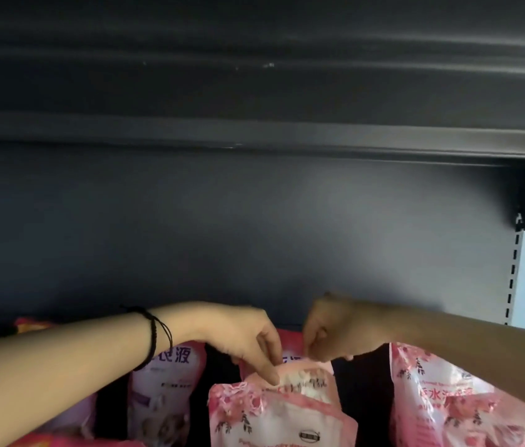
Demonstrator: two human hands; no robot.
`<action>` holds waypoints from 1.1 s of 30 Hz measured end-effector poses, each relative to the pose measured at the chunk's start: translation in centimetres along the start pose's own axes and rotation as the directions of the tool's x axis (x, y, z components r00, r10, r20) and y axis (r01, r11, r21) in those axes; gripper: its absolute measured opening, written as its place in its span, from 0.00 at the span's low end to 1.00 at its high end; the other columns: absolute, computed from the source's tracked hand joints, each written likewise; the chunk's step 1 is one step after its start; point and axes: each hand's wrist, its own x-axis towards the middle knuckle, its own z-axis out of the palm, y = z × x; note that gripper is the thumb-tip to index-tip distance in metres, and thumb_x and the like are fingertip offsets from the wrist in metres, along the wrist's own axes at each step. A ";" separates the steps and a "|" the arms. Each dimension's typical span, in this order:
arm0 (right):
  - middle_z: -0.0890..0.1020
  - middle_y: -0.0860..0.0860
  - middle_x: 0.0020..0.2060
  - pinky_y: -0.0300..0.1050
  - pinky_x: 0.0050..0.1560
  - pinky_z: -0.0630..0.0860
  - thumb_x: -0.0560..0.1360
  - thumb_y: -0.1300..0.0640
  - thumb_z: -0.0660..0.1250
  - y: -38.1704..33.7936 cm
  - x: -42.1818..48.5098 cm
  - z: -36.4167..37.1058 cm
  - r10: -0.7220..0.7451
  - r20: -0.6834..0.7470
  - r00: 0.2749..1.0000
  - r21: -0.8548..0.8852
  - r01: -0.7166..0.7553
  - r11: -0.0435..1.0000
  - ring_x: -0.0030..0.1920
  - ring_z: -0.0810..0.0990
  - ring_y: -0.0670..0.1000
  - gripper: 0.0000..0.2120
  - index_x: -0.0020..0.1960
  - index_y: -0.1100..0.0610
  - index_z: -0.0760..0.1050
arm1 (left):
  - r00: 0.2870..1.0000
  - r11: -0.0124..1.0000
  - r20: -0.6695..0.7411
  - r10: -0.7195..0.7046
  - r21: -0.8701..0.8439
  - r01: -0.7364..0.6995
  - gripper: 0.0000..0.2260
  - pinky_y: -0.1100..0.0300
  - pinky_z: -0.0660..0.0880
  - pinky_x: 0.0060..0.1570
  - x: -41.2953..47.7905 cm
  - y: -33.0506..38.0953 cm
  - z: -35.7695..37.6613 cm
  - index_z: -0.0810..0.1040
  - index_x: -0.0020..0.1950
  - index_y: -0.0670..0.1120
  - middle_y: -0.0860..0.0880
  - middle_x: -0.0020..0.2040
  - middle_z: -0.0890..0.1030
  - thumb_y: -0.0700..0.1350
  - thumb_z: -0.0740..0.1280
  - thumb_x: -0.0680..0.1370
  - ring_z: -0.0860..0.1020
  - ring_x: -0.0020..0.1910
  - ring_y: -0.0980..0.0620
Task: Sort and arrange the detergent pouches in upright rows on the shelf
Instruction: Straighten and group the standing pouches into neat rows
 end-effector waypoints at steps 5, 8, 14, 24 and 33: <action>0.80 0.51 0.28 0.41 0.34 0.76 0.71 0.61 0.65 -0.3 -0.9 -1.4 0.046 -0.091 0.995 0.028 -0.044 0.999 0.26 0.75 0.44 0.07 0.37 0.54 0.79 | 0.981 0.999 -0.191 0.020 0.029 -0.014 0.07 0.63 0.72 0.40 -0.5 0.4 -0.2 0.82 0.51 0.39 0.56 0.35 0.79 0.40 0.73 0.74 0.76 0.35 0.59; 0.81 0.46 0.32 0.38 0.34 0.75 0.73 0.59 0.66 0.0 -1.7 -2.9 0.065 -0.176 0.982 0.030 -0.061 0.998 0.29 0.77 0.44 0.09 0.36 0.49 0.76 | 0.943 0.998 -0.331 0.045 -0.035 -0.060 0.03 0.62 0.72 0.37 -1.3 1.1 -1.2 0.80 0.49 0.41 0.54 0.36 0.77 0.38 0.69 0.76 0.74 0.36 0.58; 0.81 0.47 0.36 0.35 0.27 0.73 0.73 0.53 0.69 -0.1 -3.3 -3.7 0.061 -0.325 0.944 0.132 -0.019 0.991 0.31 0.76 0.44 0.03 0.42 0.50 0.79 | 0.817 0.968 -0.570 0.087 -0.144 -0.203 0.07 0.58 0.79 0.37 -3.6 2.8 -2.3 0.74 0.44 0.48 0.49 0.42 0.78 0.38 0.63 0.80 0.78 0.39 0.56; 0.86 0.50 0.39 0.40 0.43 0.81 0.73 0.61 0.71 -6.0 -2.8 -6.0 0.156 -0.526 0.836 0.636 0.265 0.725 0.40 0.84 0.46 0.04 0.41 0.55 0.77 | 0.581 0.907 -0.814 -0.009 -0.251 -0.338 0.02 0.59 0.82 0.37 -11.9 3.1 -4.8 0.78 0.49 0.47 0.51 0.45 0.83 0.43 0.66 0.79 0.82 0.41 0.57; 0.85 0.51 0.45 0.44 0.35 0.81 0.77 0.64 0.65 -19.9 0.8 -4.7 0.216 -0.630 0.746 0.750 0.511 0.420 0.42 0.86 0.50 0.08 0.51 0.53 0.71 | 0.395 0.827 -0.918 -0.021 -0.238 -0.509 0.04 0.60 0.81 0.36 -23.7 -1.1 -4.9 0.78 0.48 0.49 0.55 0.38 0.83 0.44 0.64 0.80 0.83 0.36 0.59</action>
